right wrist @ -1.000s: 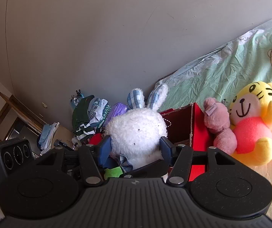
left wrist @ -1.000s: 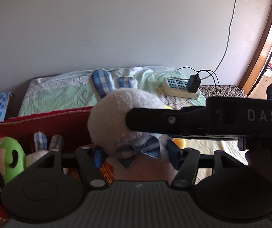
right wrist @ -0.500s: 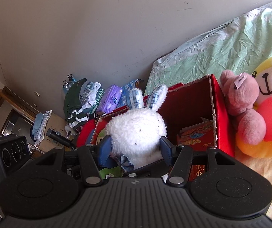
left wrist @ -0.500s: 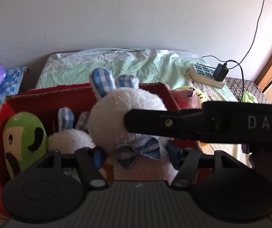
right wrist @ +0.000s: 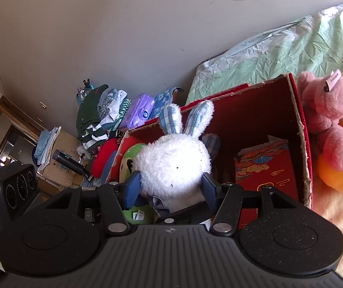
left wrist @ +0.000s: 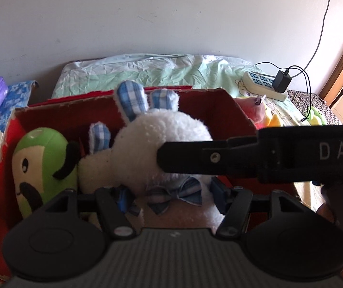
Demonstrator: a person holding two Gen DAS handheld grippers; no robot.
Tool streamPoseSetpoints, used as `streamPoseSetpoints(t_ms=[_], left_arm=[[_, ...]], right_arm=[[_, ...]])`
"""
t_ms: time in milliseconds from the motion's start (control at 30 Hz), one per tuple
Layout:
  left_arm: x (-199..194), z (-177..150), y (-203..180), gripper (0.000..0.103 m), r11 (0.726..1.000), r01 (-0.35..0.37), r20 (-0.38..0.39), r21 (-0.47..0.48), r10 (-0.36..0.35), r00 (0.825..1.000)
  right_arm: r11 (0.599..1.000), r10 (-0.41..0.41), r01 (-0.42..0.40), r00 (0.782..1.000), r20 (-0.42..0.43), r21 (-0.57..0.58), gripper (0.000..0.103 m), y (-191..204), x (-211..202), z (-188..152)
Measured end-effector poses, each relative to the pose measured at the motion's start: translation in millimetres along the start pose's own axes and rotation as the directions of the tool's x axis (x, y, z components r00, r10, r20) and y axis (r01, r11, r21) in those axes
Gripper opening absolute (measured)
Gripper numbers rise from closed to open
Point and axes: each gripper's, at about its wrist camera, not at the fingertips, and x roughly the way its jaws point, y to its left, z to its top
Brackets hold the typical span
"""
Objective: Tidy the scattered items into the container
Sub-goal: 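Lift the second white bunny with both grippers and carry it to the box, then lower the second white bunny into the box beside the first bunny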
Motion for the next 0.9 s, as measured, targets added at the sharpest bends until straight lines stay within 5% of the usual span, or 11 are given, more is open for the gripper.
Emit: streamPoseSetpoints(t_ms=[433,667,900], left_arm=[[-10.9,0.3,3.7,0.064,1.0,-0.019,0.023,0.007,0.019,1.0],[19.9,6.1,-14.4,0.064,0.998,0.058,-0.034,0.014,-0.057,0.998],[42.6,5.1,-4.7,0.065,0.996,0.067,-0.108,-0.05,-0.072,0.992]], right_arm=[[0.998,0.005,-0.004,1.0,0.016,-0.069,0.058,12.3,-3.1,-1.2],[0.997,-0.073,0.073,0.997,-0.013,-0.015,0.054,-11.6,-11.5,6.2],[0.978,-0.185,0.179,0.981,-0.049,-0.111,0.056,-0.2,11.6,3.8]])
